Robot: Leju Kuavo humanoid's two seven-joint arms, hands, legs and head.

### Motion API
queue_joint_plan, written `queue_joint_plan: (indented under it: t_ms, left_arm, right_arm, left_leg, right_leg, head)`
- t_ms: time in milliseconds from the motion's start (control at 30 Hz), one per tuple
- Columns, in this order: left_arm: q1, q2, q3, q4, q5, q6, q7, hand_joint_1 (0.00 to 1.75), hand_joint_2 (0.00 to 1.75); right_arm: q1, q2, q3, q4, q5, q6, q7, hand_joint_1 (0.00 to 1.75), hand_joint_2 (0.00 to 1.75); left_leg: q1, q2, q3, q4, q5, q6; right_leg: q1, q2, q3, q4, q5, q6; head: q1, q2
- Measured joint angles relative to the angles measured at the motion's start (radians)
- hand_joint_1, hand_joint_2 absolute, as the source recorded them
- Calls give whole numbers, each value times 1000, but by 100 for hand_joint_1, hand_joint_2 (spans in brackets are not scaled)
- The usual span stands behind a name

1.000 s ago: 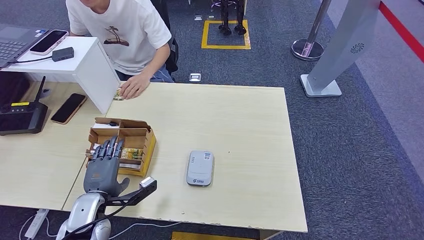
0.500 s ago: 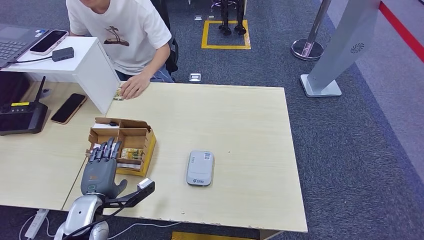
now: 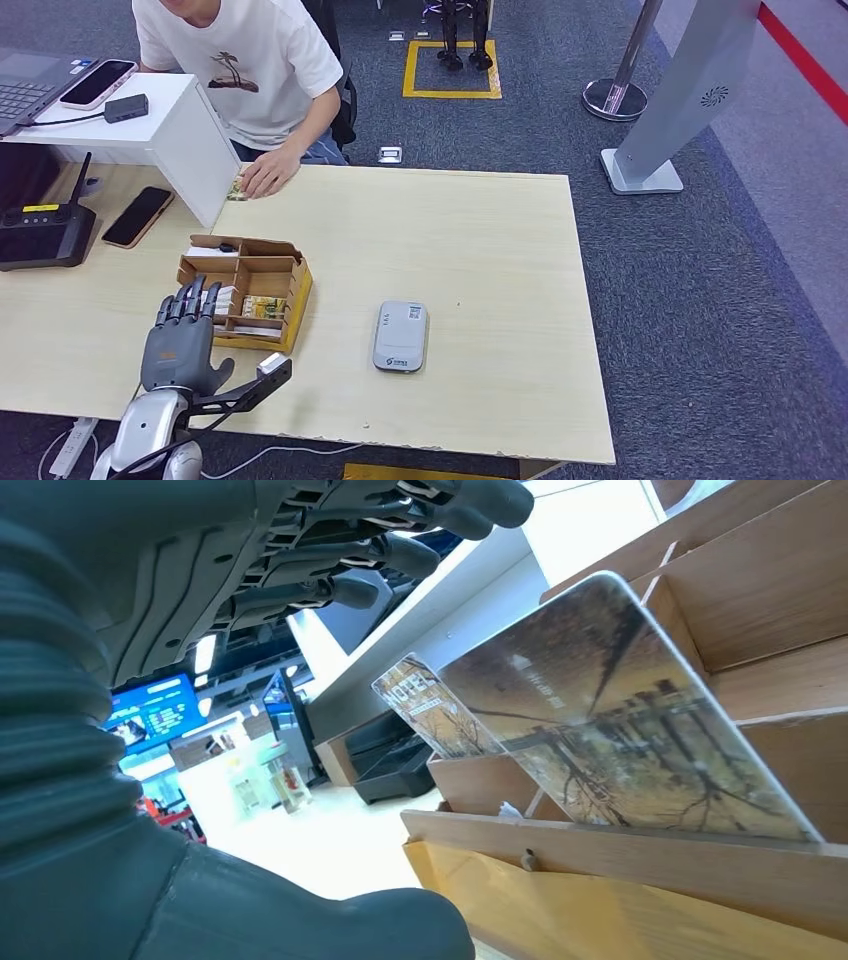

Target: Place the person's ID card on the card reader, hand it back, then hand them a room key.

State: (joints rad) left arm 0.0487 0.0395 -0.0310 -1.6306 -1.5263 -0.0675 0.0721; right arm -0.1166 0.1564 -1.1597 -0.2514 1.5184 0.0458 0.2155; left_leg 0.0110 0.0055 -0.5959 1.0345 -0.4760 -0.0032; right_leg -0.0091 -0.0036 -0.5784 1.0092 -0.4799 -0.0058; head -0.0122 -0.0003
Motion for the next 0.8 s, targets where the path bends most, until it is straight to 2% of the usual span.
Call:
queue_joint_plan:
  t_ms: [800]
  left_arm:
    - [-1, -5, 6, -2, 0, 4, -28, 0, 175]
  right_arm:
    - [0, 0, 0, 0, 1, 4, 0, 0, 0]
  left_leg:
    - [0, 0, 0, 0, 0, 0]
  right_leg:
    - [0, 0, 0, 0, 0, 0]
  head:
    - [0, 0]
